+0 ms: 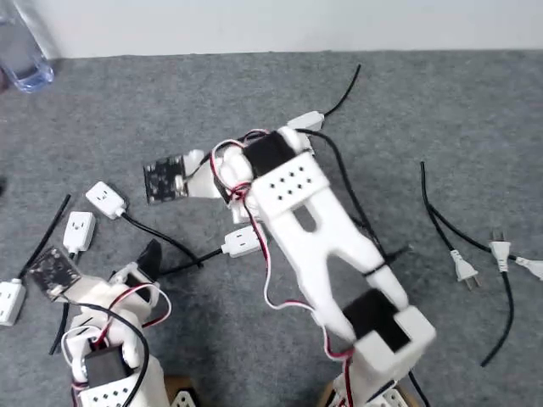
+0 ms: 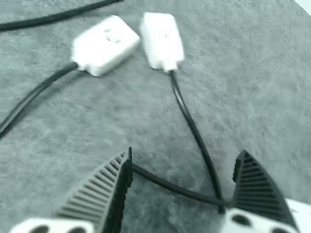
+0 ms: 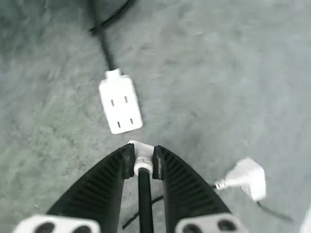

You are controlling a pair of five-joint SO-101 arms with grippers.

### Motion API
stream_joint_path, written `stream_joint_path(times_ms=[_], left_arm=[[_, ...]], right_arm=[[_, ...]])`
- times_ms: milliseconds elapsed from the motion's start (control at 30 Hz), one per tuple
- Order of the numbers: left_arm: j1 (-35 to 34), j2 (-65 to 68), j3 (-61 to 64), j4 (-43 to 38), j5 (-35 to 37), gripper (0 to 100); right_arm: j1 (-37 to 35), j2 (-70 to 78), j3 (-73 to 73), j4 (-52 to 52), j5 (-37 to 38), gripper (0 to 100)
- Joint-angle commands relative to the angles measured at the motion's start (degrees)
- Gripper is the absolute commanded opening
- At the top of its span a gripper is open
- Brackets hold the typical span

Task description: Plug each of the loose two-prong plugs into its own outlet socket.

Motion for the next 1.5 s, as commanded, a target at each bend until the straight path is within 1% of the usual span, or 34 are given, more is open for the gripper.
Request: stream_joint_path(times_ms=[0,67,133,333,400,467,533,633,733,833,1000,1167,1300,1467], left_arm=[[4.8,-0.5,-0.4,0.2,-0.2,32],[9.8,-0.5,-0.4,-0.6,-0.2,32],[15.5,-0.5,-0.4,-4.3,1.6,32],[29.4,-0.5,-0.4,-23.9,19.5,32],[33.9,-0.4,-0.4,-28.6,24.4,32],[38.3,-0.4,-0.4,-30.7,27.1,32],[42.0,-0.3,-0.4,-30.7,28.8,32],[45.5,-0.4,-0.4,-29.9,29.7,32],[46.1,-0.4,-0.4,-29.9,29.7,32],[46.0,-0.4,-0.3,-29.9,29.7,32],[45.6,-0.4,-0.3,-30.0,29.7,32],[40.7,-0.5,-0.3,-30.3,29.7,32],[36.4,-0.5,-0.3,-33.4,30.0,32],[35.6,-0.5,-0.3,-33.6,30.0,32]], right_arm=[[0.0,-8.0,-3.3,0.8,-5.8,0.9],[-0.1,-10.9,-3.3,0.8,-9.0,0.9],[-0.1,-13.9,-3.3,0.8,-12.0,0.9],[-2.2,-23.7,-3.4,0.6,-20.0,0.9],[-3.1,-26.4,-3.4,0.8,-22.6,0.9],[-3.2,-28.8,-3.4,0.8,-26.4,0.9],[-3.6,-31.0,-3.4,0.8,-29.1,0.8],[-4.7,-33.1,-3.4,1.3,-31.1,0.8],[-6.8,-33.3,-3.2,2.7,-31.4,0.8],[-9.3,-33.3,-3.1,4.8,-33.2,0.8],[-9.9,-33.3,-2.3,7.1,-33.7,0.8],[-9.8,-33.8,4.8,6.8,-33.8,0.8],[-9.8,-33.9,10.3,4.4,-34.2,0.8],[-9.7,-33.9,14.5,1.7,-34.3,0.8]])
